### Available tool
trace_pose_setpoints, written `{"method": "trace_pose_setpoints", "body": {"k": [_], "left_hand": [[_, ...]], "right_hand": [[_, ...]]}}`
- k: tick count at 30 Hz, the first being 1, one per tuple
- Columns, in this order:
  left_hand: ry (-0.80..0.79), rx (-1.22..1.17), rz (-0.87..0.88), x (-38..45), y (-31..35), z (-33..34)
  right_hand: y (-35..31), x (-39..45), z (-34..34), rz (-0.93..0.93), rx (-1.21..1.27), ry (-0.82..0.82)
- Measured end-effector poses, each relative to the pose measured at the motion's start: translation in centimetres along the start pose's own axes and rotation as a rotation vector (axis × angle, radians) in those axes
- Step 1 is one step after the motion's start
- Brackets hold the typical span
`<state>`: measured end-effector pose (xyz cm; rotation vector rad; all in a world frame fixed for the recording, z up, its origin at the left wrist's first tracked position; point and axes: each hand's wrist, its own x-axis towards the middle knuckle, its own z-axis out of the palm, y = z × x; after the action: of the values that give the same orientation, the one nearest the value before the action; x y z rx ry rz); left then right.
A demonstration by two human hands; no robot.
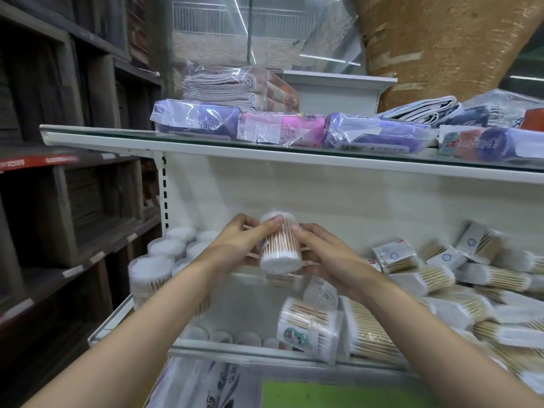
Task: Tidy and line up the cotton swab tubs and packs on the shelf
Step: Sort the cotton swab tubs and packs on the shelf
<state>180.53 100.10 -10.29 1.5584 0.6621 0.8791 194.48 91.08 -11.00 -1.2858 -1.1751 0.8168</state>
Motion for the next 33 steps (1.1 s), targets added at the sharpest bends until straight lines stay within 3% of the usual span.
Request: {"method": "trace_pose_setpoints", "body": {"k": [4,7,12,17,25,33], "left_hand": [[0.062,0.14,0.065,0.3,0.5,0.3],[-0.009,0.124,0.07,0.2,1.0,0.1],[-0.094,-0.177,0.082,0.2,1.1,-1.5],[-0.203,-0.123,0.117,0.2,1.0,-3.0],[-0.078,-0.008,0.185,0.6,1.3,-3.1],[-0.071,-0.018,0.16,1.1,0.9,-3.7]], "right_hand": [[-0.6,0.3,0.3,-0.035,-0.152,-0.019],[-0.8,0.5,0.9,-0.03,-0.19,-0.074],[-1.2,0.9,1.4,0.048,0.244,-0.155],[-0.5,1.3,2.1,0.075,0.337,-0.134],[0.3,1.3,2.5,0.096,0.365,-0.103],[0.3,1.3,3.2,0.089,0.312,-0.101]]}}
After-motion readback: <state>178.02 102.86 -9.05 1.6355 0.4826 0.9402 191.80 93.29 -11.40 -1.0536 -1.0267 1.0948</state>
